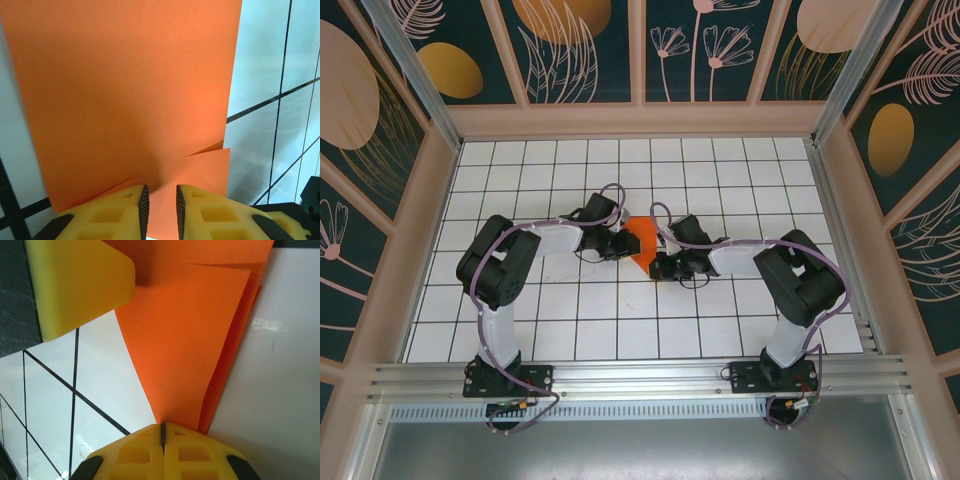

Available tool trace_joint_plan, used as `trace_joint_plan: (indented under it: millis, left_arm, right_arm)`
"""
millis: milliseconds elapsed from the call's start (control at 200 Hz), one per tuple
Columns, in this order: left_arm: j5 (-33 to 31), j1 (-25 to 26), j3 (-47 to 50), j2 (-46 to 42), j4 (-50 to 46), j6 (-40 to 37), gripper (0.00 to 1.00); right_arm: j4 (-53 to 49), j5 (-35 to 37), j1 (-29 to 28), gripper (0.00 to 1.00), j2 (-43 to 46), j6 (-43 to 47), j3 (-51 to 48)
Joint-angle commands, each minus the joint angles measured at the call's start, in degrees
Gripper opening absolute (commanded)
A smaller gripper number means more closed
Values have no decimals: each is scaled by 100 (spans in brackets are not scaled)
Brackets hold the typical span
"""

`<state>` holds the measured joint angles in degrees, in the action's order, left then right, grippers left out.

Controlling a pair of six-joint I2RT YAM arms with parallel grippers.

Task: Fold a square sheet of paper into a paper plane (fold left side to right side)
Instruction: Third fold the triangle at the center of the table.

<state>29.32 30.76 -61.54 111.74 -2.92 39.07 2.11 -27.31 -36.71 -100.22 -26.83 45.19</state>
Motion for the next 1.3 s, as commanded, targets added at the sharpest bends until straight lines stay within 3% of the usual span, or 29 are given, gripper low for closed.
trace_joint_plan:
  millis: [0,295,1041,1291]
  left_arm:
    - [-218,5,-85,-209,-156,-59,26]
    - [-115,283,152,-582,60,243,26]
    - [30,665,544,-218,658,760,26]
    - [-341,660,547,-119,595,739,26]
  right_arm:
    - [-887,194,-10,0,-303,-112,-324]
    - [-1105,409,-16,0,-409,26,-178]
    - [-1247,542,-46,0,-490,107,-36]
    - [-1367,648,-56,0,-480,125,-30]
